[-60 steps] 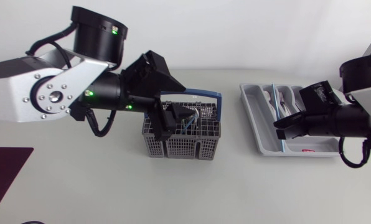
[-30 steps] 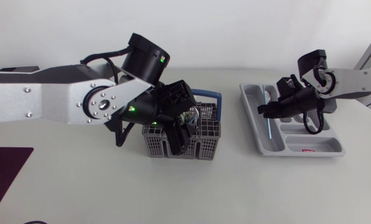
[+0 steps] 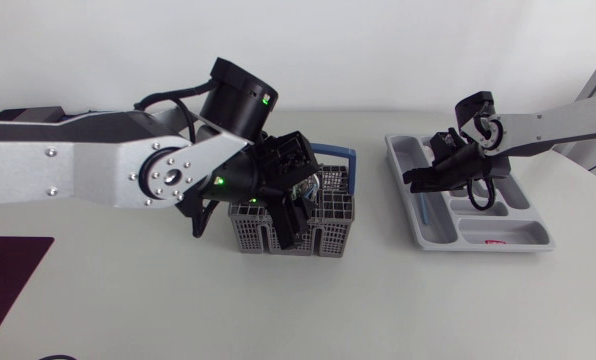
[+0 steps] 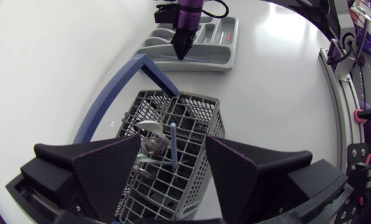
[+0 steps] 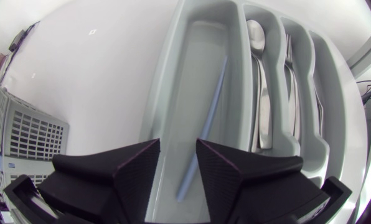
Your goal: Unload the cutlery basket into the drawer organizer.
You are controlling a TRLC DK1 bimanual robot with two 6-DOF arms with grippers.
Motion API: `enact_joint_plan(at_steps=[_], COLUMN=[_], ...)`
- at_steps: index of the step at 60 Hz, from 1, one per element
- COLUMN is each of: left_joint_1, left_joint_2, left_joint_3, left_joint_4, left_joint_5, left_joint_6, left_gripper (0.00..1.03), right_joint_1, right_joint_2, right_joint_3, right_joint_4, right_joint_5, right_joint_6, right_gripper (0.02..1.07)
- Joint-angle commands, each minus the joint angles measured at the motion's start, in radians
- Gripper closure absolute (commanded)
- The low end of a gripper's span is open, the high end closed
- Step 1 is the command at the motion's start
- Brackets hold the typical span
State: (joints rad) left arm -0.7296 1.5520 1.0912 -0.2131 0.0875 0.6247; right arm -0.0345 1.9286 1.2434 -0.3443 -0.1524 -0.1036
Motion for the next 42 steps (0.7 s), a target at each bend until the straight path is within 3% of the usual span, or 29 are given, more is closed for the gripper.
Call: enact_joint_plan(at_steps=[1, 8, 16, 33, 42], left_joint_1=[0.002, 0.007, 0.013, 0.015, 0.016], left_joint_2=[-0.013, -0.021, -0.021, -0.020, -0.018], left_joint_3=[-0.036, -0.053, -0.062, -0.068, -0.073], left_joint_4=[0.023, 0.043, 0.077, 0.090, 0.106], left_joint_5=[-0.005, 0.003, 0.012, 0.038, 0.052], left_joint_6=[0.030, 0.046, 0.050, 0.058, 0.059], left_gripper=[0.22, 0.32, 0.44, 0.50, 0.71], right_joint_1=[0.008, 0.019, 0.036, 0.074, 0.091], right_joint_2=[-0.019, -0.056, -0.102, -0.241, -0.303], right_joint_3=[0.004, -0.022, -0.068, -0.167, -0.210], right_joint_4=[-0.015, -0.012, -0.001, 0.008, 0.007], right_joint_5=[0.011, 0.024, 0.028, 0.030, 0.030], right_joint_6=[0.021, 0.016, 0.015, 0.012, 0.007], right_gripper=[0.31, 0.22, 0.21, 0.20, 0.20])
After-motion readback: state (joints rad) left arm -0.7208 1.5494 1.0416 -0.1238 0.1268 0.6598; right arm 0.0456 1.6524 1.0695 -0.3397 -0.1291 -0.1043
